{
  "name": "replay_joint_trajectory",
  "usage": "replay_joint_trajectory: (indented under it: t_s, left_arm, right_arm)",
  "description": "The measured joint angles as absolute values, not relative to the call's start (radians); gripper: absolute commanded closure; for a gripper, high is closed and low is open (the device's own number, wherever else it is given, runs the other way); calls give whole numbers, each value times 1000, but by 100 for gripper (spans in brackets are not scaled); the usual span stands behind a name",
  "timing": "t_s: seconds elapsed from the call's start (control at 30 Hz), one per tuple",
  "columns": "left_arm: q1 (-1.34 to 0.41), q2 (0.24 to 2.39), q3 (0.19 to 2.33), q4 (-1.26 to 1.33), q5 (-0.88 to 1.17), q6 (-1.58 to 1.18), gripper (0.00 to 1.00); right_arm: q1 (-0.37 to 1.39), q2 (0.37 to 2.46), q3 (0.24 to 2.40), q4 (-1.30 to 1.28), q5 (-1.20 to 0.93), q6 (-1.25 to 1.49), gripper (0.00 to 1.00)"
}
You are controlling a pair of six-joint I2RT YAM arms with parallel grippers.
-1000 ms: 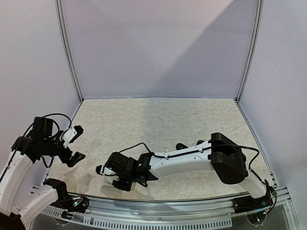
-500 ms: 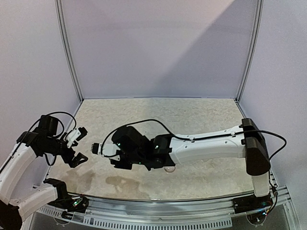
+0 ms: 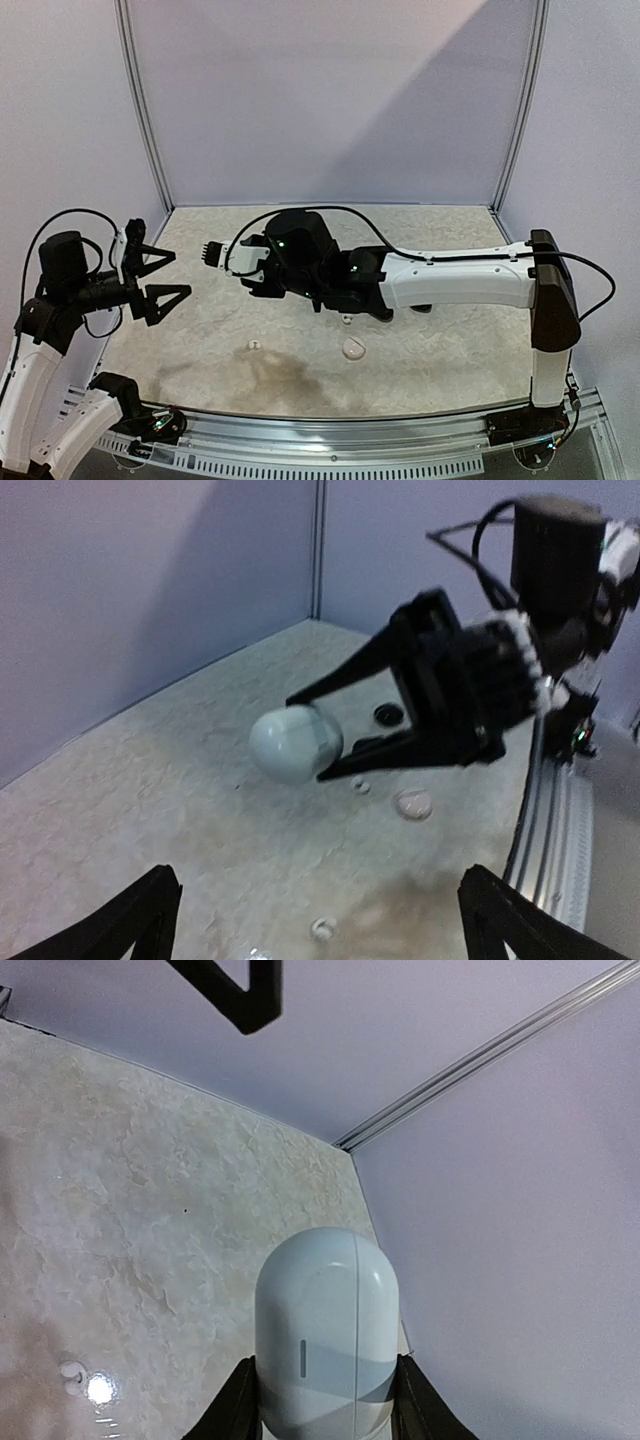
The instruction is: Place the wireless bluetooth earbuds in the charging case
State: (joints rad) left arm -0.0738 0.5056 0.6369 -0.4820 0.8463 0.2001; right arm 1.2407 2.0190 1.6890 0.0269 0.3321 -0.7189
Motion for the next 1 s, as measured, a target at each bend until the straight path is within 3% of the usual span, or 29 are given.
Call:
replay_joint_trajectory:
  t_s: [0.3, 0.53, 0.77, 0.87, 1.0]
  left_arm:
    - [-238, 641, 573, -116, 910, -280, 9]
    - [-319, 647, 544, 24, 847, -451, 22]
    - [-320, 648, 533, 69, 752, -554, 27]
    - [-320, 655, 523, 102, 731, -603, 37]
    - [-321, 653, 517, 150, 726, -643, 69]
  right_arm:
    - [1243, 1985, 1691, 31, 292, -791, 93]
    - [1260, 1982, 1726, 40, 280, -846, 93]
    - [1277, 1982, 1745, 51, 247, -860, 93]
    - [1280, 1982, 1749, 51, 229, -861, 93]
    - [1282, 1982, 1758, 50, 218, -861, 93]
